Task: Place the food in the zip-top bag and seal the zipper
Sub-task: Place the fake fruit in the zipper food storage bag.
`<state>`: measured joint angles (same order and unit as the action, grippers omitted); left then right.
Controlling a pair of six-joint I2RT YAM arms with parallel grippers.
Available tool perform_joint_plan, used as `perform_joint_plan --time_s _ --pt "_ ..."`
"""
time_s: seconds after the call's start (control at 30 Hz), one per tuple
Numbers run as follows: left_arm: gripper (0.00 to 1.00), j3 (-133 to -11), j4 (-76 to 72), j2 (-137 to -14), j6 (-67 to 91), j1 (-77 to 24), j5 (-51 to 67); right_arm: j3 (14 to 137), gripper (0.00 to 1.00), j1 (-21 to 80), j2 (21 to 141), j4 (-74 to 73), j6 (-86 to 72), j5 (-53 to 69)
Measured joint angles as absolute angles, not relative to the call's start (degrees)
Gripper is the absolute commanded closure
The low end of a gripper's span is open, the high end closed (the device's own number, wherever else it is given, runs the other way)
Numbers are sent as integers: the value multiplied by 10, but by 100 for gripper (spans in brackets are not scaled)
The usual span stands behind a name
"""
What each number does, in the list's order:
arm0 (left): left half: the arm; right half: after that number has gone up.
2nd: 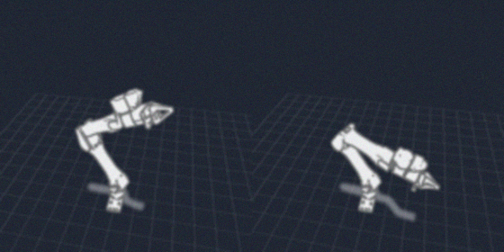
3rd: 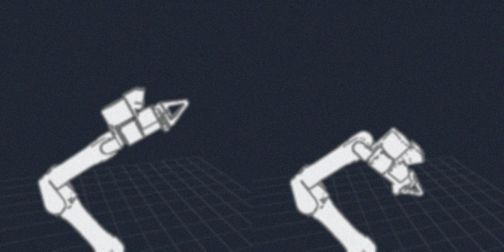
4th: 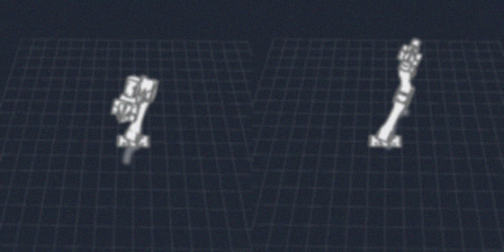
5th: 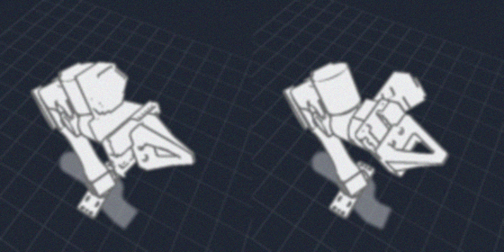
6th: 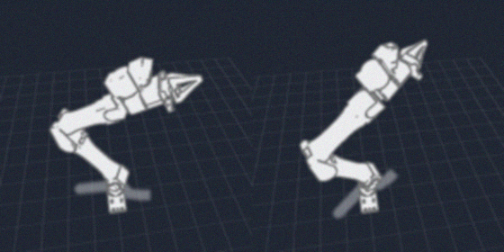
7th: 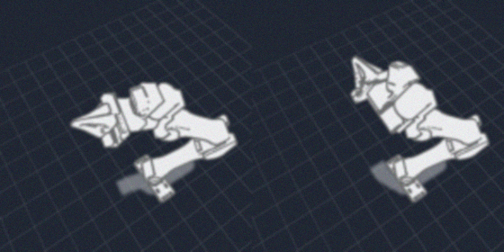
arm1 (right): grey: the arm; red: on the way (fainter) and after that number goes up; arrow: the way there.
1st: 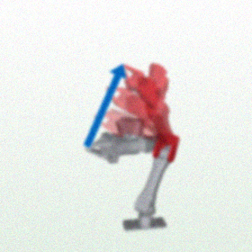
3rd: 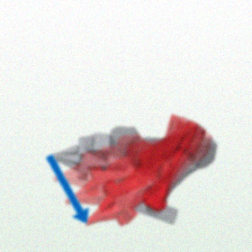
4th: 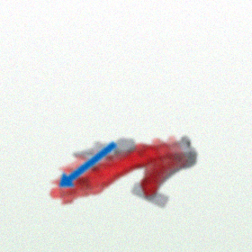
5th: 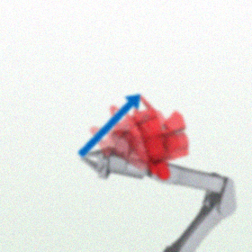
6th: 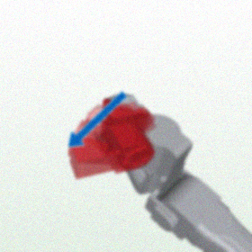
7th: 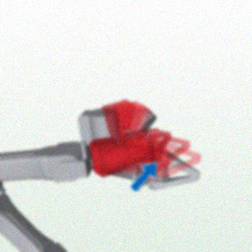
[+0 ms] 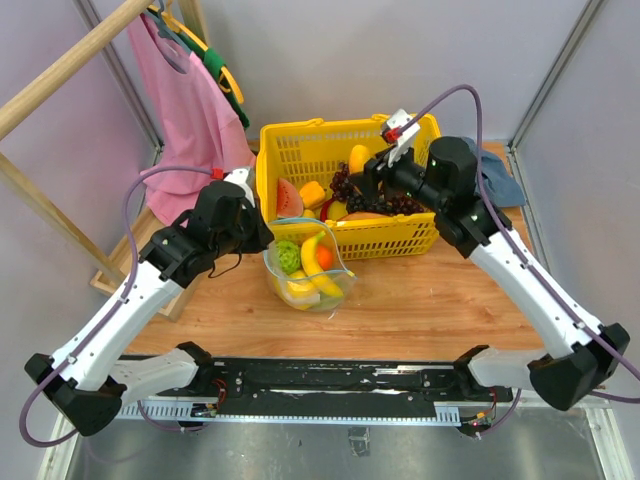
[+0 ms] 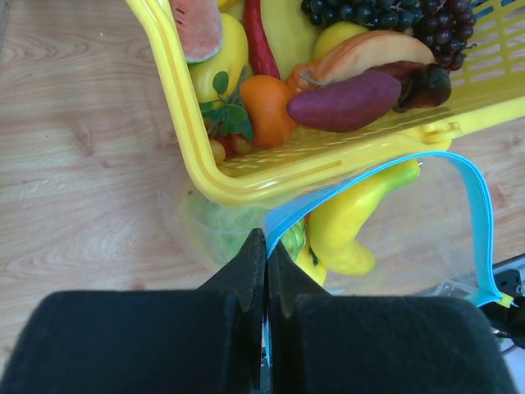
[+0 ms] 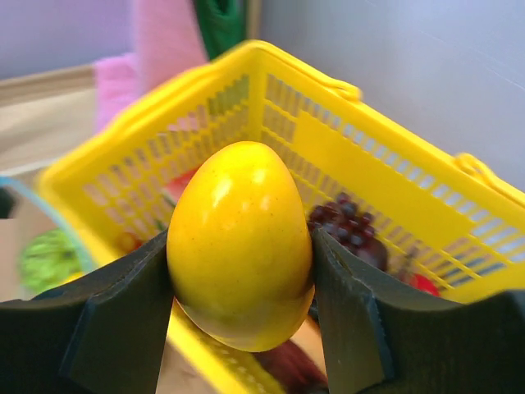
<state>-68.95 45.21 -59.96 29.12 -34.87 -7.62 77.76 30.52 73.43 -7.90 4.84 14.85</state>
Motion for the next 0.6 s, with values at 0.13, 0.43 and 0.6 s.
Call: perform_joint_plan --time_s 0.13,0.43,0.6 --pt "100 -687 451 -596 298 -349 -77 752 99 356 694 -60 20 174" --pt "100 -684 451 -589 305 -349 -85 712 100 462 664 -26 -24 229" --pt "100 -683 451 -586 310 -349 -87 677 99 489 667 -18 -33 240"
